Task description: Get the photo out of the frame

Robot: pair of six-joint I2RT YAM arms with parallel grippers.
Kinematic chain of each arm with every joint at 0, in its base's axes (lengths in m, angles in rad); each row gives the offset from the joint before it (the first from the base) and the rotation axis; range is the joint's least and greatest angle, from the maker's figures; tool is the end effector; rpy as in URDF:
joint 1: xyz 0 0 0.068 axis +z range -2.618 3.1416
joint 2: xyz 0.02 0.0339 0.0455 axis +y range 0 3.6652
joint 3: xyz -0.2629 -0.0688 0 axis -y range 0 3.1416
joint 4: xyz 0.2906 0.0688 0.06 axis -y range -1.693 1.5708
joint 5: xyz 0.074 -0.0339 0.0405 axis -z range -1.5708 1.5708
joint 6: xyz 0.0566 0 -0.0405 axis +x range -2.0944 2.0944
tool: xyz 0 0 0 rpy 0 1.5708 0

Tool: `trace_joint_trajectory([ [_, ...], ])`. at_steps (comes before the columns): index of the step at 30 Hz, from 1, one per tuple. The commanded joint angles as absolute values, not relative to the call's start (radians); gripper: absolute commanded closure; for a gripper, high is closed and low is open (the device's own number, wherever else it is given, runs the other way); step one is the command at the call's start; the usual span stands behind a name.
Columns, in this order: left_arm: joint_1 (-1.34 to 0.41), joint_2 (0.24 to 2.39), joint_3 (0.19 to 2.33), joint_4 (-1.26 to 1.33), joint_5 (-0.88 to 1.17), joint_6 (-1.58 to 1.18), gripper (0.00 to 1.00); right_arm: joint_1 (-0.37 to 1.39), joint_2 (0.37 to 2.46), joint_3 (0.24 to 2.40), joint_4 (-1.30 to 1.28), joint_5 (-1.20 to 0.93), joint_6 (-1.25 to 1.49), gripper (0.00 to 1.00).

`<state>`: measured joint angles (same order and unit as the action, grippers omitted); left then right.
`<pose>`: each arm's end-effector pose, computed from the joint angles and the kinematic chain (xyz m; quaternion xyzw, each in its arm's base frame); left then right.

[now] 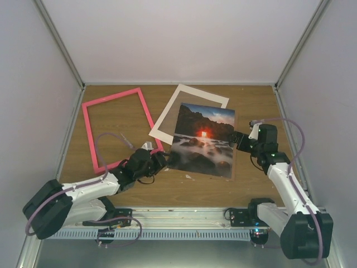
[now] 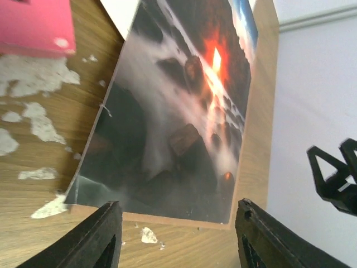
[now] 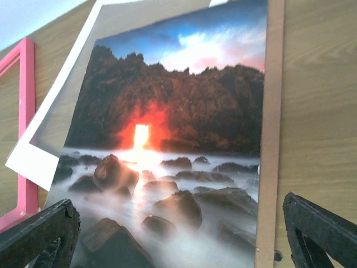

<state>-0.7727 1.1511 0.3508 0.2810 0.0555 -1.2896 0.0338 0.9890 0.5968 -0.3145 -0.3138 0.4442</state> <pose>0.1923 -0.1919 0.1221 -0.2075 0.8395 -0.4427 0.2372 0.2635 0.0264 0.1945 0.1187 0.8915 0.2358 0.3682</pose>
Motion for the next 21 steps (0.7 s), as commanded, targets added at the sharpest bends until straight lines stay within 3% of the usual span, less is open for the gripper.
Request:
trace_joint_trajectory([
  [1,-0.761,1.057,0.394,0.064,-0.105,-1.181,0.41,0.032,0.934,0.671,-0.370,-0.218,0.415,0.00],
  [8,-0.624,0.923,0.478,-0.156,-0.200,-0.958,0.22,0.032,0.852,0.750,-0.446,-0.094,0.378,0.00],
  [13,-0.407,0.861,0.591,-0.263,-0.149,-0.737,0.02,0.032,0.796,0.787,-0.466,-0.015,0.345,0.01],
  [21,-0.255,0.798,0.924,-0.409,-0.134,-0.367,0.01,0.032,0.684,0.856,-0.488,0.102,0.266,0.00],
])
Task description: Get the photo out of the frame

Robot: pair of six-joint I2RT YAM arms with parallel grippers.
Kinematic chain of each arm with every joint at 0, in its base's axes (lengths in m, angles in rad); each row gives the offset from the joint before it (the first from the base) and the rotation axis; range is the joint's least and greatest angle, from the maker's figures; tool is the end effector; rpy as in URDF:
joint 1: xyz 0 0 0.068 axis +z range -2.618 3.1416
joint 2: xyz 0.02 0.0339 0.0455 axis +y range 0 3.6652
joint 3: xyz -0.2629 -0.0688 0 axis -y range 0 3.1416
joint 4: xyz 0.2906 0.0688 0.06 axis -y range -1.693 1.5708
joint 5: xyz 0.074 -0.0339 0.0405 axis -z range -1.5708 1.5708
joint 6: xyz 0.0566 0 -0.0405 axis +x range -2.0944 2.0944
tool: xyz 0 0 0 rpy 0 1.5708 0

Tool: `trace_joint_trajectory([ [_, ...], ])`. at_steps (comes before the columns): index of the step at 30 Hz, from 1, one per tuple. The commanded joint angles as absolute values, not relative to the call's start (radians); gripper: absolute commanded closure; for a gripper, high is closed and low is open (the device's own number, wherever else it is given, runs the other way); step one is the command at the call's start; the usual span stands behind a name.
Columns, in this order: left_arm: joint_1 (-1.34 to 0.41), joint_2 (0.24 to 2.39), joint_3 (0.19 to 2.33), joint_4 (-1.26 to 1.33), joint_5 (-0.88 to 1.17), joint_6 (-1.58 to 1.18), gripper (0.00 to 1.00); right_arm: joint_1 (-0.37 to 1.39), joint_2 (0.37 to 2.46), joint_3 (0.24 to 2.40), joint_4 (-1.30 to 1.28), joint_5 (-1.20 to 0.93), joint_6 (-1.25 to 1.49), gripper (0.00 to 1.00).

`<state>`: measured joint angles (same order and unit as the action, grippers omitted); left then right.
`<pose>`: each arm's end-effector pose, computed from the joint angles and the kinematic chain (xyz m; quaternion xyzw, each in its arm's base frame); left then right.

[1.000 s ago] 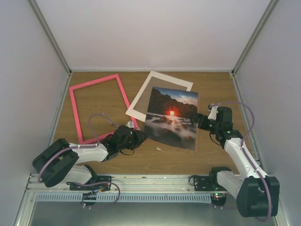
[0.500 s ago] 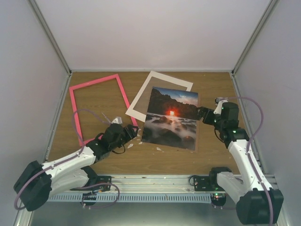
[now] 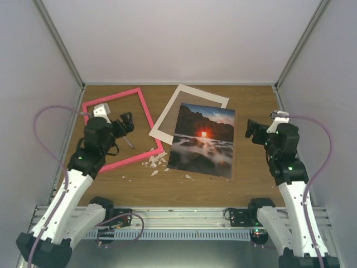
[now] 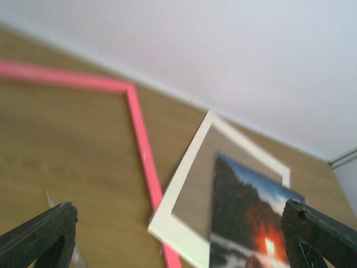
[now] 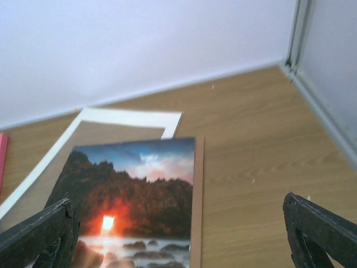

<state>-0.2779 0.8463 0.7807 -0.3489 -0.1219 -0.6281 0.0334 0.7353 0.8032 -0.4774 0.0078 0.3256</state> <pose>0.2508 -0.0644 0.2988 -0.1784 0.8173 -0.1929 0.5128 0.2306 0.0073 0.3174 0.1238 0.8269 0.0947 0.5403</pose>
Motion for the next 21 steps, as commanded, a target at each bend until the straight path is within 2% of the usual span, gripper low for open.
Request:
trace_joint_trajectory([
  [1,-0.254,0.790,0.957,-0.416,-0.148,-0.324,0.01,0.032,0.673,0.859,-0.484,0.121,0.256,0.00],
  [4,-0.253,0.729,0.985,-0.386,-0.174,-0.210,0.01,0.032,0.639,0.851,-0.471,0.179,0.253,0.00],
  [10,-0.251,0.597,0.805,-0.198,-0.259,-0.135,0.01,0.033,0.597,0.798,-0.440,0.202,0.255,0.00],
  [21,-0.219,0.596,0.763,-0.184,-0.252,-0.129,0.01,0.032,0.588,0.771,-0.422,0.192,0.255,0.00],
])
